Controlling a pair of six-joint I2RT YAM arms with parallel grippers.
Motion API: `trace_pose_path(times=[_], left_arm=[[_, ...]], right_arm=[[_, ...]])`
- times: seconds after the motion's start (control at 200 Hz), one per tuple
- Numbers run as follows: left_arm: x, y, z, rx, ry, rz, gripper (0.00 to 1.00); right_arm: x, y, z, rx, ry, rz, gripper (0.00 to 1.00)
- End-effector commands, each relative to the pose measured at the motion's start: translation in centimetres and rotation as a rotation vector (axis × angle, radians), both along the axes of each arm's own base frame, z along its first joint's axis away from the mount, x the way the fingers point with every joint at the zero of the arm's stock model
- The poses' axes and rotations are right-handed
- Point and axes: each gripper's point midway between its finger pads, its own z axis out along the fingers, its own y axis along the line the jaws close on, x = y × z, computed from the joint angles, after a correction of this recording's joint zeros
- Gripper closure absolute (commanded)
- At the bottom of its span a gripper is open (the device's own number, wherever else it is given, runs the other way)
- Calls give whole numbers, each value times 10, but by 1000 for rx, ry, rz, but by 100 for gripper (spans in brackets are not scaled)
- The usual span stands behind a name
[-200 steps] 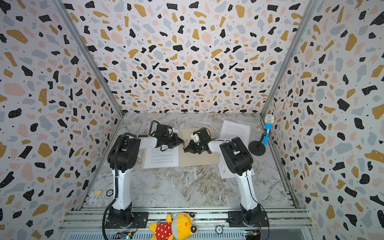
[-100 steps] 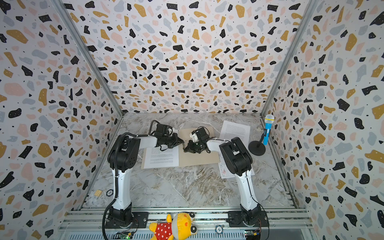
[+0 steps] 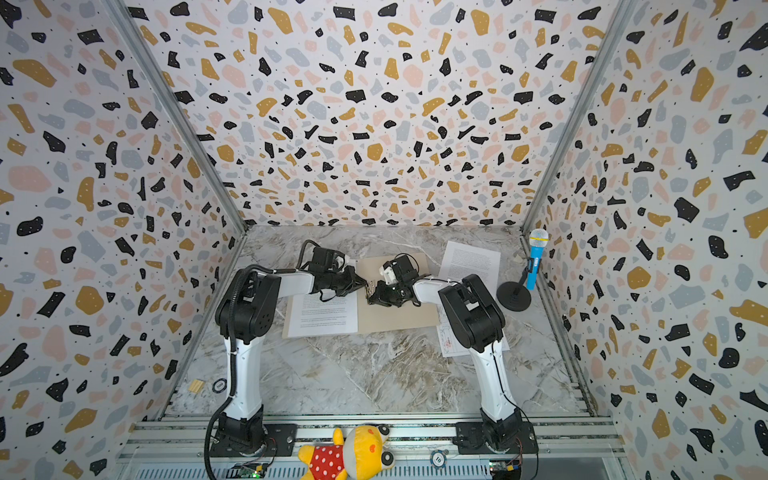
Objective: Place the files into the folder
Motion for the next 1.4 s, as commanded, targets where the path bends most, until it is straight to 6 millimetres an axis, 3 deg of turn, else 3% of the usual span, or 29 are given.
trace_pose_path(times=[0.0,0.22,1.191,1.397], left_arm=[[-17,11,-37,74,105,-7,93],[-19,13,-44,92,113,-14,94],[-27,50,-88,436,148,-96,99],[-27,54,-91,462,150,-90,99]], right_arm=[[-32,-52,-72,-236,187,-105,100],[-25,-55,-64,-210,176,-136,100],[-20,-68,-71,-296,172,-76,100],[-15,-69,-62,-265,163,-82,100]])
